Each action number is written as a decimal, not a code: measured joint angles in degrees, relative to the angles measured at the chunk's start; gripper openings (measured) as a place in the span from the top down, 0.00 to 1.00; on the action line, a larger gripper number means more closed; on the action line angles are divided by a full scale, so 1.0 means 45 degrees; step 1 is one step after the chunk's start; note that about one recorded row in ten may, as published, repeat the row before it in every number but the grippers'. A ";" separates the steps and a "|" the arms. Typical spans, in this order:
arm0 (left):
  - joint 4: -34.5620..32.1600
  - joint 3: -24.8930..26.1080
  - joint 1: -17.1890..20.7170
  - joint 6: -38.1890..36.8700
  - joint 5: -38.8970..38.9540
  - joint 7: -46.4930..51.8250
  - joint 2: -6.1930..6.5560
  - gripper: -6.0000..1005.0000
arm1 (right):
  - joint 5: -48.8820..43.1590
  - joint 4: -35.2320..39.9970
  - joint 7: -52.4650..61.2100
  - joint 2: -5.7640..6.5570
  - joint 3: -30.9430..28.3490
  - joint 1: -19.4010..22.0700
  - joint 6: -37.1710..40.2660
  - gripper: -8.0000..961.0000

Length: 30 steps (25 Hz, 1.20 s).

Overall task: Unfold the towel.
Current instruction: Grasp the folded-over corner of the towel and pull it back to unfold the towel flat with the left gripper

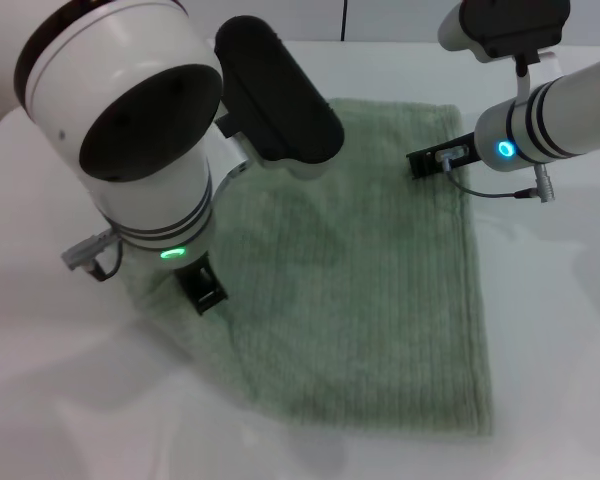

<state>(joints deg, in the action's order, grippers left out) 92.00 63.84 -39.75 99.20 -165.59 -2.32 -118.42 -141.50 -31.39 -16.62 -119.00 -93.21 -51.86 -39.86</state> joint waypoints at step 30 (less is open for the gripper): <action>-0.3143 0.0452 -0.0680 -0.1284 -0.0022 0.1220 0.0186 0.65 | -0.0660 -0.2882 -0.0017 0.0017 0.0016 0.0954 -0.0610 0.98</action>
<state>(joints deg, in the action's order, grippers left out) 77.86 65.87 -42.81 93.42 -165.68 3.17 -117.58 -144.47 -44.36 -16.69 -118.92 -93.13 -47.56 -42.60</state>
